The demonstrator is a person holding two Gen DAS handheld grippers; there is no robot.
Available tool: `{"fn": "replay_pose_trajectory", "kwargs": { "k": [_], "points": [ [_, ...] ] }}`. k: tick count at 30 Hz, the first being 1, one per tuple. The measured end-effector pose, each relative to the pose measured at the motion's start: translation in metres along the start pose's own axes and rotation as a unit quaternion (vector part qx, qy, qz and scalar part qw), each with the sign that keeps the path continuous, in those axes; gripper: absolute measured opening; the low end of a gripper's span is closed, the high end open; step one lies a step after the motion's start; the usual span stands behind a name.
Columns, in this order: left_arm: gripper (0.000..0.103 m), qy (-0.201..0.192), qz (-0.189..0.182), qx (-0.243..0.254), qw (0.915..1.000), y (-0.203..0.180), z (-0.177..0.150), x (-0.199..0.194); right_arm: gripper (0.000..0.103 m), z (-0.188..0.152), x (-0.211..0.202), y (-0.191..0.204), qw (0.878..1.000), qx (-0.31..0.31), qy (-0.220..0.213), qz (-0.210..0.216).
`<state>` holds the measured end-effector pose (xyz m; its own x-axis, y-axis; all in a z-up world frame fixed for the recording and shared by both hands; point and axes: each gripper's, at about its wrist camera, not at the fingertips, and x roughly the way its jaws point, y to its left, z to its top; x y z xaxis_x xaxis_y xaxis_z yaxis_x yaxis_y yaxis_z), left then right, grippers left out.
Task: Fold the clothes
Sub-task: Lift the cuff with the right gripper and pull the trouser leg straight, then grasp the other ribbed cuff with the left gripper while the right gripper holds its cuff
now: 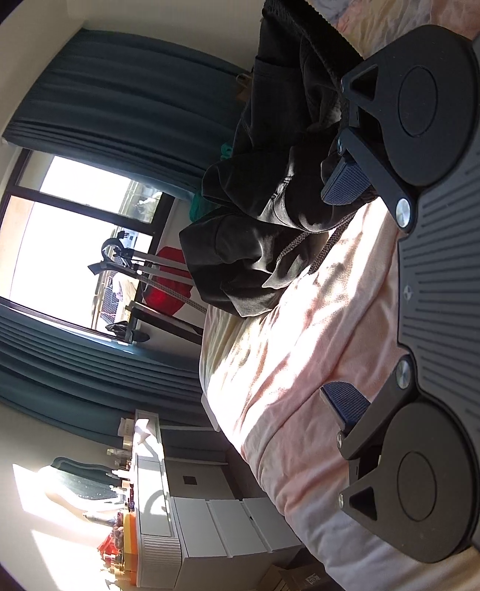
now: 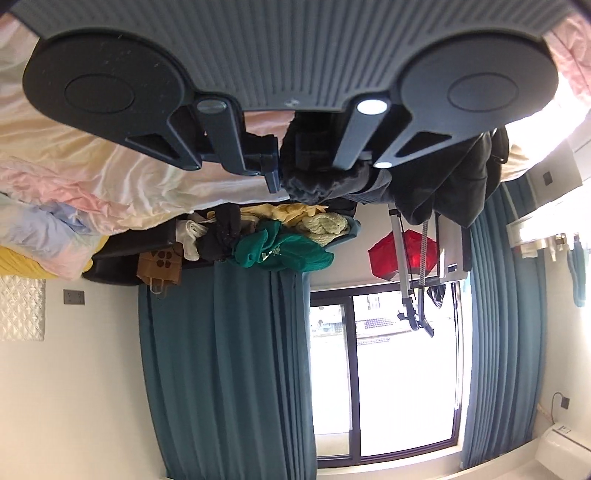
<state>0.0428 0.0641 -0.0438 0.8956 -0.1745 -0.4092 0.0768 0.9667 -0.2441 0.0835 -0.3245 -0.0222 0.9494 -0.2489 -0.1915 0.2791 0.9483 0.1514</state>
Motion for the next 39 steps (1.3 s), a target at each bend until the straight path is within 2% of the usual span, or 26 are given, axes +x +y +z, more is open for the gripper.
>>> {"fn": "replay_pose_trajectory", "kwargs": {
  "k": [3, 6, 10, 14, 18, 24, 25, 26, 27, 28, 29, 31, 34, 37, 39],
  "points": [
    [0.103, 0.015, -0.022, 0.01, 0.9996, -0.01, -0.008, 0.0, 0.011, -0.008, -0.031, -0.031, 0.998, 0.063, 0.018, -0.001],
    [0.103, 0.031, -0.035, 0.041, 0.9981, -0.029, -0.02, 0.003, 0.011, -0.029, -0.047, -0.051, 0.99, 0.13, 0.056, 0.001],
    [0.103, 0.039, -0.042, 0.097, 0.9936, -0.06, -0.039, 0.011, 0.011, -0.063, -0.043, -0.062, 0.981, 0.163, 0.104, -0.032],
    [0.103, 0.047, -0.053, 0.14, 0.9876, -0.086, -0.059, 0.027, 0.011, -0.069, -0.037, -0.071, 0.974, 0.199, 0.108, -0.031],
    [0.103, 0.061, -0.031, 0.185, 0.9803, -0.109, -0.075, 0.054, 0.011, -0.074, -0.039, -0.077, 0.971, 0.217, 0.1, -0.02],
    [0.098, 0.077, 0.027, 0.231, 0.9696, -0.132, -0.096, 0.102, 0.011, -0.084, -0.033, -0.087, 0.965, 0.24, 0.093, -0.044],
    [0.095, 0.072, 0.026, 0.222, 0.972, -0.133, -0.095, 0.108, 0.011, -0.086, -0.032, -0.088, 0.966, 0.236, 0.092, -0.047],
    [0.087, 0.063, 0.018, 0.206, 0.9764, -0.133, -0.092, 0.112, 0.012, -0.088, -0.03, -0.088, 0.967, 0.232, 0.09, -0.051],
    [0.08, 0.051, 0.001, 0.186, 0.9812, -0.132, -0.089, 0.115, 0.012, -0.09, -0.027, -0.089, 0.967, 0.23, 0.091, -0.056],
    [0.069, 0.037, -0.023, 0.164, 0.9855, -0.13, -0.086, 0.117, 0.012, -0.092, -0.025, -0.089, 0.967, 0.228, 0.092, -0.06],
    [0.063, 0.03, -0.031, 0.144, 0.9887, -0.13, -0.082, 0.122, 0.012, -0.094, -0.022, -0.09, 0.966, 0.231, 0.096, -0.064],
    [0.058, 0.027, -0.02, 0.109, 0.9935, -0.133, -0.076, 0.133, 0.012, -0.098, -0.021, -0.091, 0.964, 0.239, 0.097, -0.069],
    [0.043, 0.034, 0.01, 0.073, 0.9967, -0.136, -0.066, 0.148, 0.012, -0.102, -0.019, -0.085, 0.969, 0.212, 0.104, -0.075],
    [0.033, 0.024, 0.017, 0.033, 0.999, -0.132, -0.044, 0.145, 0.011, -0.104, -0.02, -0.082, 0.971, 0.204, 0.111, -0.063],
    [0.027, 0.001, 0.026, 0.023, 0.9994, -0.127, -0.021, 0.134, 0.011, -0.103, -0.022, -0.079, 0.972, 0.202, 0.117, -0.041]
  ]
}}
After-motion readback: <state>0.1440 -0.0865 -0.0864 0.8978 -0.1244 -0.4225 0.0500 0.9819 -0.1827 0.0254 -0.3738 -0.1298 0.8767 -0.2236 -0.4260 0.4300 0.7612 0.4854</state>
